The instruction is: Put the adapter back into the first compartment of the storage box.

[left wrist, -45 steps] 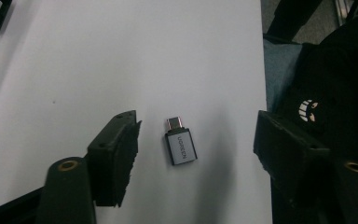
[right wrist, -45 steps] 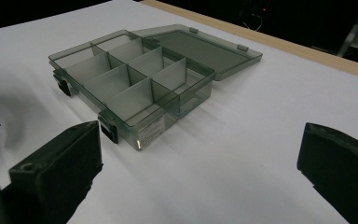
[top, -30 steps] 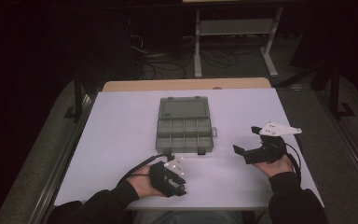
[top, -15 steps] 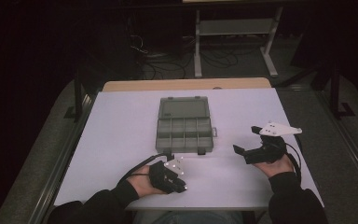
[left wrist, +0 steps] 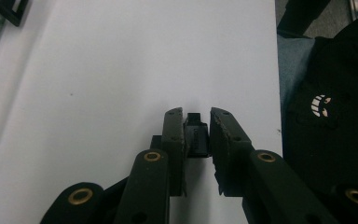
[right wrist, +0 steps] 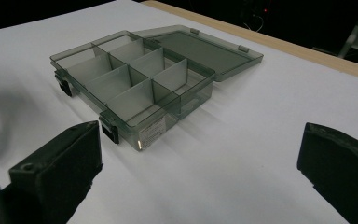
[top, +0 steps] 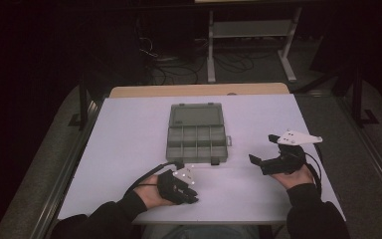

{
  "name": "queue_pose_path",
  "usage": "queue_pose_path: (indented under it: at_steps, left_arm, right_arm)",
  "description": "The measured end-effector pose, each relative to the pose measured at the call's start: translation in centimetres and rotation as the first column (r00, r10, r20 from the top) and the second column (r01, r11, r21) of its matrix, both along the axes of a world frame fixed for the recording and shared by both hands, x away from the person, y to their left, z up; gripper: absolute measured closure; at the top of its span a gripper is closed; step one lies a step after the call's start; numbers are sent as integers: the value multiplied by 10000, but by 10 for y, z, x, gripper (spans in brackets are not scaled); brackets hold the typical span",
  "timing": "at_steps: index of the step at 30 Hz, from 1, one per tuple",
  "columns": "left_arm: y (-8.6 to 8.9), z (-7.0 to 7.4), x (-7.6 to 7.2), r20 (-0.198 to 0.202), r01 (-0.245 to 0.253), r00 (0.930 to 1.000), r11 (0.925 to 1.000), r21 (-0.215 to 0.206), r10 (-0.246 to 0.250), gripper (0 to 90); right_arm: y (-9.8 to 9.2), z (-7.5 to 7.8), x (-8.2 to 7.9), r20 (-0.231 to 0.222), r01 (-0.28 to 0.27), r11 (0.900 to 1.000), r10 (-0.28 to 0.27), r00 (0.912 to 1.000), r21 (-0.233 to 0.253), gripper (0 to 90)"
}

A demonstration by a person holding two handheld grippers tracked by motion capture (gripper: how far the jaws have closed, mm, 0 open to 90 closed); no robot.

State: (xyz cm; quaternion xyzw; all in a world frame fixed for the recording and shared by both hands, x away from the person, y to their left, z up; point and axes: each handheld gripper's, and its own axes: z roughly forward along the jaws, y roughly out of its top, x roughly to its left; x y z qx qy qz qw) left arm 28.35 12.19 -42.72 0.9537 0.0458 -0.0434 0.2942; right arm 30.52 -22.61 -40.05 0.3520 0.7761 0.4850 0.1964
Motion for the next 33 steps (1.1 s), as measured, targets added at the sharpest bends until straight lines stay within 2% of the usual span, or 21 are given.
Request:
queue_pose_path:
  at_steps: [16, 23, 28, 33]
  left_arm:
    - [13, 13, 7, 188, -362, 9991, 9983, -466, 371, 760]
    - [22, 19, 11, 257, -654, 9974, 9952, -730, 674, 760]
    - [32, 24, 18, 107, -839, 9963, 9917, -977, 853, 760]
    - [41, 30, 23, 130, -1025, 9944, 9885, -1111, 1046, 760]
  right_arm:
    - [0, 0, 0, -18, -21, 10000, 21, 10000, 0, 0]
    - [0, 0, 0, -34, -29, 10000, 29, 10000, 2, 0]
    - [0, 0, 0, -48, -35, 10000, 35, 10000, 12, 0]
    - [-1, 0, 0, -49, -21, 10000, 21, 10000, 67, 0]
